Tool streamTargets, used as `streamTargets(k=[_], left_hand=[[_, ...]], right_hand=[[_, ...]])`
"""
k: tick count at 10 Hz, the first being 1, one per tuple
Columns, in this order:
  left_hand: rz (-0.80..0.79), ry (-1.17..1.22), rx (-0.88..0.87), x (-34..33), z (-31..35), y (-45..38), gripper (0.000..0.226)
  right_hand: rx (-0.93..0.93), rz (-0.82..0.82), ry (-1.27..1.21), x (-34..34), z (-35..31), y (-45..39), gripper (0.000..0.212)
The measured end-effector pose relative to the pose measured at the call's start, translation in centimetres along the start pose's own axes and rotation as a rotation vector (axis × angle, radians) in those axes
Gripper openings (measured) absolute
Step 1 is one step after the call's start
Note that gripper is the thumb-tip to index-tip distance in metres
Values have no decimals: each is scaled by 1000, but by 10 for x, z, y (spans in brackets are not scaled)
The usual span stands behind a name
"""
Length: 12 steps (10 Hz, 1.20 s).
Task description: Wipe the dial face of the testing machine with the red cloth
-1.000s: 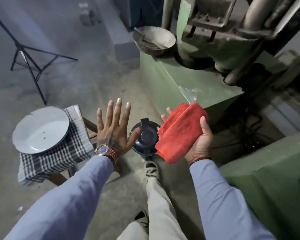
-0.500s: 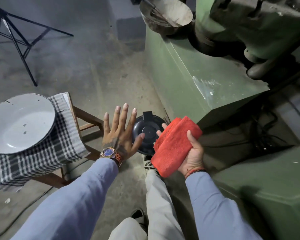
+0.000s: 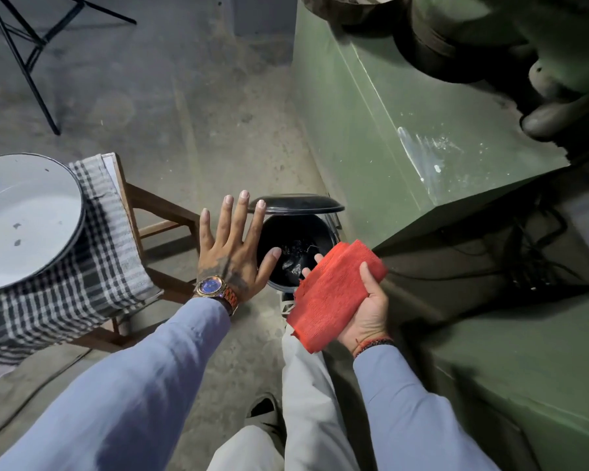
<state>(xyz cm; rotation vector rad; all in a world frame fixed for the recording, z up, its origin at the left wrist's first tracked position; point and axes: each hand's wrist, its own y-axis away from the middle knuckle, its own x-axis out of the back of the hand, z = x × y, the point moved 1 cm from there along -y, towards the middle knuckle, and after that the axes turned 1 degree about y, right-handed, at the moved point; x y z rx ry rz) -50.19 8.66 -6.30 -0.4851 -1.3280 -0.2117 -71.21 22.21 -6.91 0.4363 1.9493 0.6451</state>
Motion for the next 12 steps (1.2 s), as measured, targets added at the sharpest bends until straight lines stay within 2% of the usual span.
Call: streamTargets(k=[1, 2, 3, 4, 5, 6, 7, 8, 9, 10, 11, 12], left_hand=[[-5, 2, 11, -6, -3, -3, 87], [-28, -9, 20, -15, -9, -7, 86], [-24, -17, 19, -20, -15, -10, 86], [-1, -38, -9, -24, -22, -19, 85], [-12, -49, -12, -21, -23, -30, 86], [-14, -48, -12, -10, -21, -44, 86], [8, -56, -22, 4, -18, -53, 86], [38, -55, -28, 31, -18, -70, 86], [64, -82, -43, 61, -13, -74, 86], [117, -72, -53, 124, -9, -99, 85], [201, -75, -58, 186, 0, -126, 85], [323, -77, -120, 275, 19, -151, 85]], right_hand=[[-28, 63, 11, 6, 2, -11, 82], [-57, 222, 25, 12, 3, -32, 81], [-64, 313, 17, 10, 5, -54, 78], [-113, 357, 59, 3, 8, -86, 97], [-186, 438, 191, -1, 11, -95, 116], [-159, 526, 496, -19, 9, -92, 108], [29, 545, 820, -42, -2, -89, 86], [359, 475, 1422, -82, -22, -82, 72], [516, 447, 1750, -110, -34, -60, 75], [711, 443, 1968, -166, -64, -21, 83], [889, 451, 1980, -210, -90, 12, 84], [1165, 503, 1931, -269, -127, 65, 83]])
